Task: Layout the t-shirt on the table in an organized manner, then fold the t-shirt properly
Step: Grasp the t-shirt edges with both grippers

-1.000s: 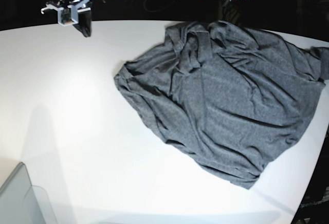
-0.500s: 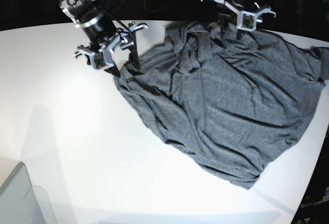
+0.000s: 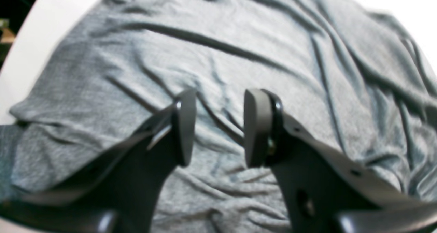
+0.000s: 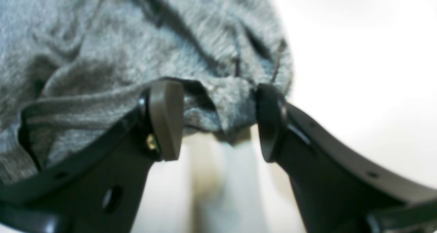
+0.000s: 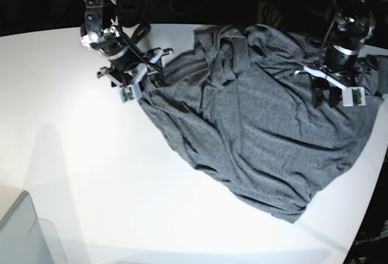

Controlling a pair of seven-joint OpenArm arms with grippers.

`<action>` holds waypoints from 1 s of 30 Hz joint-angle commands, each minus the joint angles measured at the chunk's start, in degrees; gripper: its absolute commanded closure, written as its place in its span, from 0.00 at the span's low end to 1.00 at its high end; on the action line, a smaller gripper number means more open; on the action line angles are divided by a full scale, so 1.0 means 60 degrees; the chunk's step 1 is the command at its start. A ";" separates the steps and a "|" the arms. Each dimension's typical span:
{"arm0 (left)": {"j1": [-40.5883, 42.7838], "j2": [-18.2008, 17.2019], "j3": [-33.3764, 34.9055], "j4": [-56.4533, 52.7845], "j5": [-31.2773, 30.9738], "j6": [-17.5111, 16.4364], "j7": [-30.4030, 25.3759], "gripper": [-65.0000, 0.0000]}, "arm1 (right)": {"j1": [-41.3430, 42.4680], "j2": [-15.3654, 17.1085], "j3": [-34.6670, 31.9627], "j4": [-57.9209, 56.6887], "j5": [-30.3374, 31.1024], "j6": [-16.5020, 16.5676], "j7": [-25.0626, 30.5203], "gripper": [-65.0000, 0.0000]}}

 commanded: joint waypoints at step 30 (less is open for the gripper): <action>-0.0257 0.0392 -0.2727 -0.0729 -0.0685 -0.0229 0.0845 0.65 | 0.0800 0.1065 0.2475 0.0761 0.0202 0.0092 0.0292 1.00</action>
